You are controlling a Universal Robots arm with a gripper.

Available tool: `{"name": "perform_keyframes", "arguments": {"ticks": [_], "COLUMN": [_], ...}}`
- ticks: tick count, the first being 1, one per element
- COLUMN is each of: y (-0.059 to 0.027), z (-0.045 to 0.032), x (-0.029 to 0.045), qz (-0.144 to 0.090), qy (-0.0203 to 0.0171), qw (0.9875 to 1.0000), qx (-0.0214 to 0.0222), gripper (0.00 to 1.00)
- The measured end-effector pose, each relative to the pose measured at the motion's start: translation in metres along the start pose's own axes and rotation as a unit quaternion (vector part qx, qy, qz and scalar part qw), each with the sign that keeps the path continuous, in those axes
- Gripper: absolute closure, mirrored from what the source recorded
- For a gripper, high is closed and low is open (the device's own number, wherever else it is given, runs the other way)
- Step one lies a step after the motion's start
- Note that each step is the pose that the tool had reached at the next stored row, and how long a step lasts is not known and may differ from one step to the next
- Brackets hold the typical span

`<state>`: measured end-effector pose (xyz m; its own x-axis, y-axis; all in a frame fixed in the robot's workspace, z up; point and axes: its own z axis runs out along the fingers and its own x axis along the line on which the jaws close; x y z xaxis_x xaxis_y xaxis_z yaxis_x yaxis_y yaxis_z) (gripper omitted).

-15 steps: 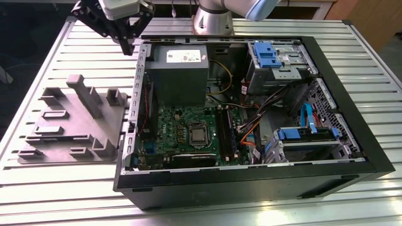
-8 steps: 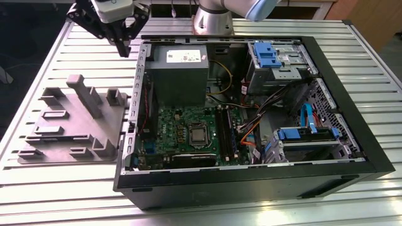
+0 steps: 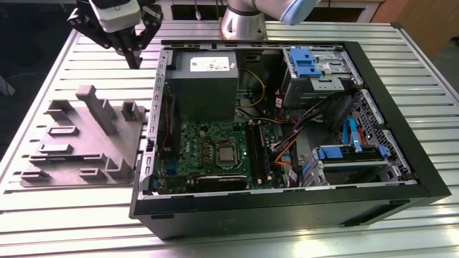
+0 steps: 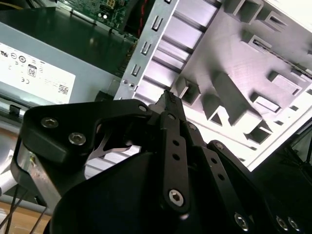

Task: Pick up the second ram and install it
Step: 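Reach for the second ram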

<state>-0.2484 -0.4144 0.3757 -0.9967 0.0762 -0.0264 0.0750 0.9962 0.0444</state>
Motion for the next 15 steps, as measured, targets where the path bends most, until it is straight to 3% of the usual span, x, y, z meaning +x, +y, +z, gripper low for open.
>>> {"name": "perform_keyframes", "arguments": {"ticks": [15], "y": [-0.0102], "z": [0.0104], "x": [0.0281], "qz": [0.000], "qy": [-0.0001], "qw": [1.0000], "qx": [0.0000], "gripper": [0.90]}}
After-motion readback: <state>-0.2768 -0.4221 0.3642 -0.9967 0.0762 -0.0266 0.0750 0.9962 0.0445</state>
